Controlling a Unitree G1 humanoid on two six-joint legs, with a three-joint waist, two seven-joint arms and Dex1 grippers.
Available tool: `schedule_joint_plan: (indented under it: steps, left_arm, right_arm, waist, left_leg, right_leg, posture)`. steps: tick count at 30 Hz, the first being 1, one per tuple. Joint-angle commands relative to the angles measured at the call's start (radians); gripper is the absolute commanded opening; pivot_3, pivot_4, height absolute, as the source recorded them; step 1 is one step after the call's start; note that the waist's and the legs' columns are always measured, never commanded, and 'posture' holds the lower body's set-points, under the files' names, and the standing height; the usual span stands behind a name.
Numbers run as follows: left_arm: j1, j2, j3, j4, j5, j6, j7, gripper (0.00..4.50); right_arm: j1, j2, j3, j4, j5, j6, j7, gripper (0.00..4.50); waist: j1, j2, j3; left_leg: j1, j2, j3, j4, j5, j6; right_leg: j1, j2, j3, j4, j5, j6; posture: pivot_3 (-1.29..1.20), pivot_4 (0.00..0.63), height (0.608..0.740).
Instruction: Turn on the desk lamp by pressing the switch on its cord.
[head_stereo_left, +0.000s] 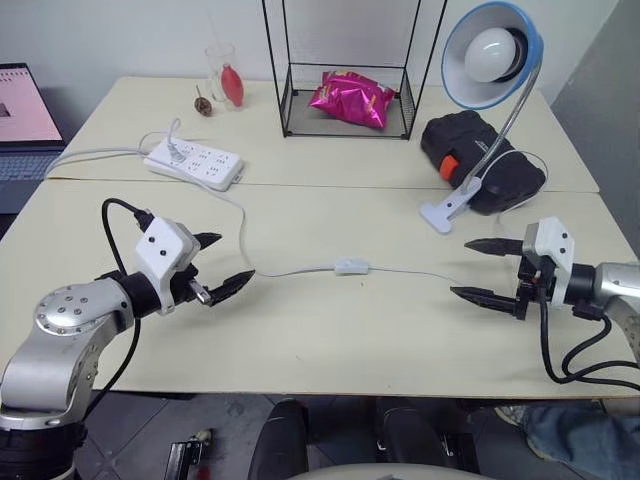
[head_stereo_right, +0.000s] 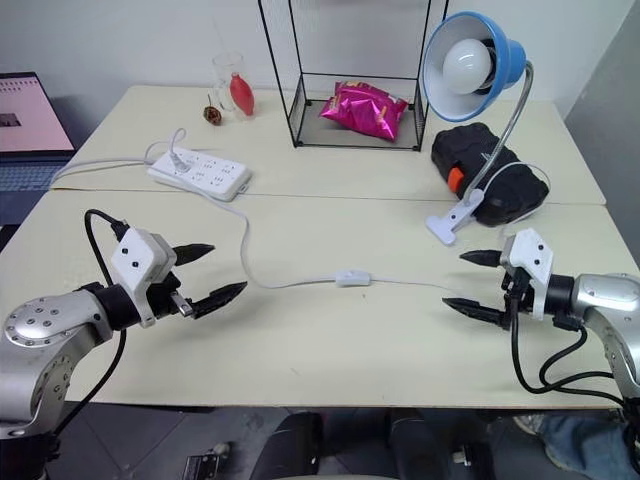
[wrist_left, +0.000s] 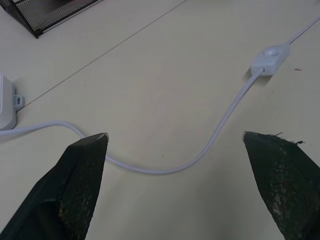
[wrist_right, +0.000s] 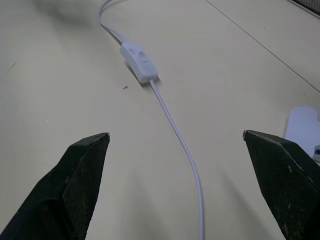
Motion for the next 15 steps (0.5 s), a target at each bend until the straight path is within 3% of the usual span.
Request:
schedule_joint_plan:
  steps: [1,15]
  left_arm:
    - [-0.004,-0.001,0.023,-0.038,-0.013,-0.015,0.003,4.49]
    - [0.007,-0.035,0.010,-0.049,-0.068,-0.064,-0.046,4.49]
  right_arm:
    - [-0.018,0.005,0.004,-0.008,-0.008,-0.026,0.016,4.50]
    - [-0.042,0.032,0.048,-0.014,-0.022,-0.027,0.025,4.50]
  waist:
    - [0.000,0.000,0.000]
    - [0.000,0.000,0.000]
  left_leg:
    - [0.000,0.000,0.000,0.000,0.000,0.000]
    - [0.000,0.000,0.000,0.000,0.000,0.000]
  right_leg:
    - [0.000,0.000,0.000,0.000,0.000,0.000]
    - [0.000,0.000,0.000,0.001,0.000,0.000]
  posture:
    - [0.00,0.150,0.740]
    - [0.00,0.150,0.740]
